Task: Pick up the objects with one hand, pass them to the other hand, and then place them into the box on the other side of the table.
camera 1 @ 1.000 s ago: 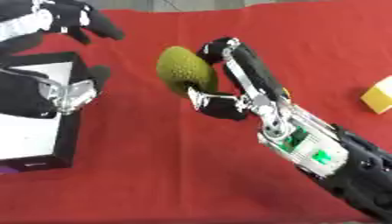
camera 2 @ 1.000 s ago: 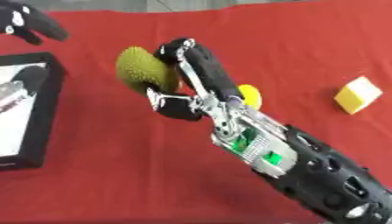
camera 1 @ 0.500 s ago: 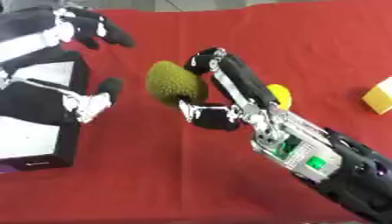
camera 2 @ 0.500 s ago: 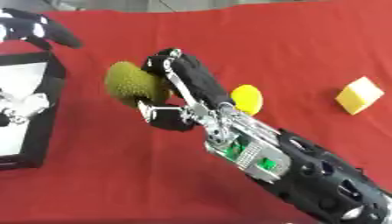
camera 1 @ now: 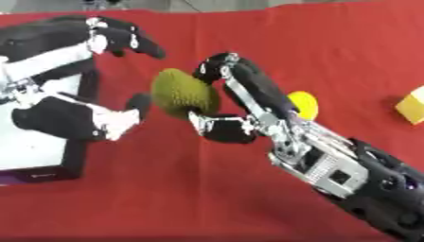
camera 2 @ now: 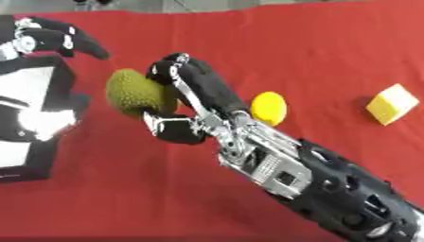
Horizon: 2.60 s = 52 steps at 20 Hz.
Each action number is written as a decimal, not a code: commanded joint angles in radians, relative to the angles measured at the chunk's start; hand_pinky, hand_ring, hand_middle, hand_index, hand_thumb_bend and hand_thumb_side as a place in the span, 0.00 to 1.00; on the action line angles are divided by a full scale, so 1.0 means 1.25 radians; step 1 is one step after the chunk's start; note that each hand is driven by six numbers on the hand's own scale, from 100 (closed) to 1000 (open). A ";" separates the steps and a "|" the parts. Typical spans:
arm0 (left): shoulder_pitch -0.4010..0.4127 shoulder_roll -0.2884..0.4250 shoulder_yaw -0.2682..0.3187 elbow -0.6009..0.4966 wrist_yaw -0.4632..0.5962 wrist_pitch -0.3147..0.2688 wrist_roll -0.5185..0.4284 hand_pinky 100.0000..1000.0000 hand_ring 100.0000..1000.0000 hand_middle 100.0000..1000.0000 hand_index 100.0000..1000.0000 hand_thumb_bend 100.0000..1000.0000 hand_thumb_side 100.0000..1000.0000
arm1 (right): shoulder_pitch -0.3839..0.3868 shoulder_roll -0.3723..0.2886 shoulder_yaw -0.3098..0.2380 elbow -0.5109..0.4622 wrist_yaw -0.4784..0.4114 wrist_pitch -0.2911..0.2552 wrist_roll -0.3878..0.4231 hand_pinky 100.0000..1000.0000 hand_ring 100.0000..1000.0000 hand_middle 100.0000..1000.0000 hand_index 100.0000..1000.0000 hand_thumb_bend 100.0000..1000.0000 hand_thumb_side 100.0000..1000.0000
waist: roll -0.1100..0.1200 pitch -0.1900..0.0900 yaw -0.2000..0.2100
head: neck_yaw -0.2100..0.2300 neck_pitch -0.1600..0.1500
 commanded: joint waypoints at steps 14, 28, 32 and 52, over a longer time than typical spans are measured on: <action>-0.023 -0.036 -0.021 0.059 -0.121 0.003 -0.021 0.82 0.86 0.77 0.85 0.22 0.46 | 0.002 -0.013 -0.004 -0.017 0.017 -0.071 -0.017 0.66 0.55 0.39 0.51 0.00 0.00 | -0.003 -0.020 -0.006 | 0.011 0.003; -0.022 -0.059 -0.026 0.085 -0.141 -0.008 -0.051 0.81 0.85 0.75 0.83 0.22 0.46 | 0.002 -0.012 -0.002 -0.017 0.011 -0.115 -0.029 0.65 0.54 0.39 0.51 0.00 0.00 | -0.007 -0.018 -0.008 | 0.015 0.003; -0.020 -0.067 -0.028 0.103 -0.157 -0.015 -0.048 0.81 0.84 0.75 0.85 0.22 0.44 | 0.003 -0.012 -0.001 -0.017 0.002 -0.138 -0.031 0.65 0.54 0.39 0.51 0.00 0.00 | -0.008 -0.018 -0.009 | 0.016 0.001; -0.014 -0.078 -0.029 0.098 -0.075 -0.010 0.043 0.69 0.62 0.51 0.55 0.00 0.25 | 0.017 -0.017 0.002 -0.017 -0.017 -0.160 -0.022 0.66 0.54 0.39 0.52 0.00 0.00 | -0.010 -0.016 -0.008 | 0.022 -0.002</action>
